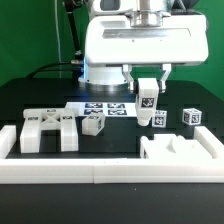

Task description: Assemble chair

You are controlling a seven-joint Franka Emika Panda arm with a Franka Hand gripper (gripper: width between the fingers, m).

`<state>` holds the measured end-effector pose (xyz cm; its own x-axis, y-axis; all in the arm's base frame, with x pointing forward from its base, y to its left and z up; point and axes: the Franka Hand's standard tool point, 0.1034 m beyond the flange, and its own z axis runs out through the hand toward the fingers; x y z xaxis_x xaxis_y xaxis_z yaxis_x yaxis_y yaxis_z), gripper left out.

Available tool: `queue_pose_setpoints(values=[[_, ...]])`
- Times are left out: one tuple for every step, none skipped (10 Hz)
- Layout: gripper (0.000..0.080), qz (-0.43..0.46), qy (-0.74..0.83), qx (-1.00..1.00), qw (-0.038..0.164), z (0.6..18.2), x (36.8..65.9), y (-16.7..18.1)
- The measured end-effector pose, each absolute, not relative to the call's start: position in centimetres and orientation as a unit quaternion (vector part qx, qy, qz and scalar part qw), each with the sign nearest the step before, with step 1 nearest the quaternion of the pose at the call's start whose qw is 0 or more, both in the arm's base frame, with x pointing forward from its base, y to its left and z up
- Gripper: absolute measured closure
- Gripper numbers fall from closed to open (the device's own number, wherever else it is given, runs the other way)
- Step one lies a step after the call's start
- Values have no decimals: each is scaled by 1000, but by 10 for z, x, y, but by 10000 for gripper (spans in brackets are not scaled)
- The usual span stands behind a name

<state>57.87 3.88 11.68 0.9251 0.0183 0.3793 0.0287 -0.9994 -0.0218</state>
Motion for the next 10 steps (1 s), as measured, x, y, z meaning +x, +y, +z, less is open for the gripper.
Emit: queue_pose_setpoints(values=[[509, -192, -13, -981, 16, 121, 584, 42], [509, -199, -14, -980, 19, 127, 594, 50], [509, -202, -15, -979, 24, 127, 597, 62], [509, -206, -19, -978, 27, 124, 597, 76], [509, -210, -25, -977, 25, 117, 592, 80], [509, -206, -25, -978, 24, 115, 592, 78], [509, -210, -26, -977, 24, 116, 593, 79], [509, -219, -27, -975, 25, 114, 592, 81], [509, -225, -31, -974, 27, 112, 592, 87], [509, -255, -35, -966, 30, 114, 598, 94]])
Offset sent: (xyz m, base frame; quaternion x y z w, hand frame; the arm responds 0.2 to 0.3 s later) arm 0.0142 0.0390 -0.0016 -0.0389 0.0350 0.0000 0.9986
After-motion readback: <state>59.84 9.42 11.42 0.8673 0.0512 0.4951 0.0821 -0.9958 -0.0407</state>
